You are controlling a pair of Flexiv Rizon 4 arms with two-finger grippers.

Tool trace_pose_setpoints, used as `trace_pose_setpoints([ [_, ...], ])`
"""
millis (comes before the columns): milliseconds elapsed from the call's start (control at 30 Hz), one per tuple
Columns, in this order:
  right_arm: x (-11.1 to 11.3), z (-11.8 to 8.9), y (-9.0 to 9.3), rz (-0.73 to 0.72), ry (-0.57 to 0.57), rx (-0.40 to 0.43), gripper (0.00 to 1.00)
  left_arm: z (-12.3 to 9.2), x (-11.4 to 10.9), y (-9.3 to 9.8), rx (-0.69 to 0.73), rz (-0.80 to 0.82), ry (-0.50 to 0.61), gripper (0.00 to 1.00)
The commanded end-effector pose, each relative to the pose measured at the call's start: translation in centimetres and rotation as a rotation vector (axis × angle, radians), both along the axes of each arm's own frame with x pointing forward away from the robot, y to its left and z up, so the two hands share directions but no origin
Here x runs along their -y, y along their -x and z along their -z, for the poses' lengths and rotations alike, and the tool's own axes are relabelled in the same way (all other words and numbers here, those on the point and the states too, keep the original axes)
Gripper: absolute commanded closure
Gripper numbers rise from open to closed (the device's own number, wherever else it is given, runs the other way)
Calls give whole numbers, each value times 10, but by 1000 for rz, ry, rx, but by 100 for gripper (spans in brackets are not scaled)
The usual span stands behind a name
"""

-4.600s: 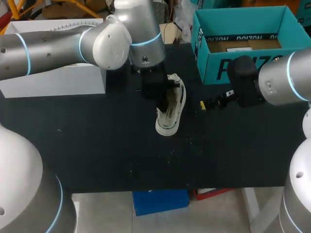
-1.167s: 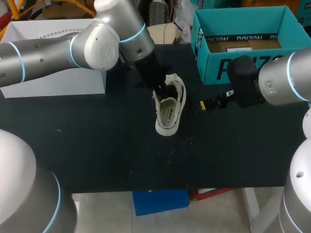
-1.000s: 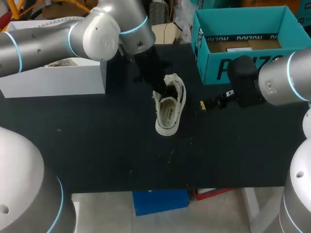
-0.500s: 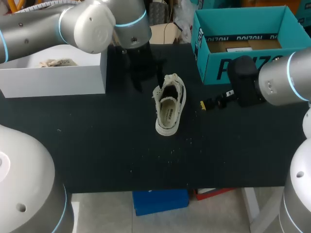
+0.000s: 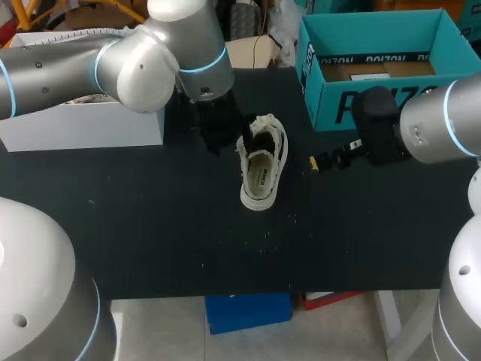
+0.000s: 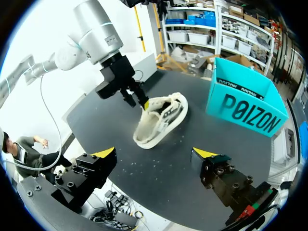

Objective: Take the shoe out of the shoebox, open the shoe tongue, remove and reinsert the insole, then place the shoe into the shoebox

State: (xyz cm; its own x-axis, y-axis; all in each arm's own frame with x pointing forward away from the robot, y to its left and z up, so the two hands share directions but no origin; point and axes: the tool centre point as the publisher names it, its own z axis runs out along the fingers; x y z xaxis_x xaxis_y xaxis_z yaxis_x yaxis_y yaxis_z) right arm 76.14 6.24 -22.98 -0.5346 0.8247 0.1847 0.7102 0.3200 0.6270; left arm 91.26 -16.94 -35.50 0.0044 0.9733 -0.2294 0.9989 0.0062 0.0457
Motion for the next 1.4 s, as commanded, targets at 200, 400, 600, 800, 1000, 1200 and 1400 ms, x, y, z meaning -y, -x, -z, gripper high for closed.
trace_pose_setpoints([
  [200,-1,0,0,1,2,-1,0,18,4,-13,-26,38,-23,27],
  [400,-1,0,0,1,2,-1,0,23,6,-14,-28,64,-49,0],
  [600,-1,0,0,1,2,-1,0,17,6,-11,-17,81,-28,0],
  [800,-1,0,0,1,2,-1,0,24,4,-9,-26,101,-56,2],
  [1000,-1,0,0,1,2,-1,0,35,6,-12,-33,108,-73,5],
  [1200,-1,0,0,1,2,-1,0,46,9,-20,-34,122,-108,10],
  [1400,-1,0,0,1,2,-1,0,59,16,-28,-33,147,-136,15],
])
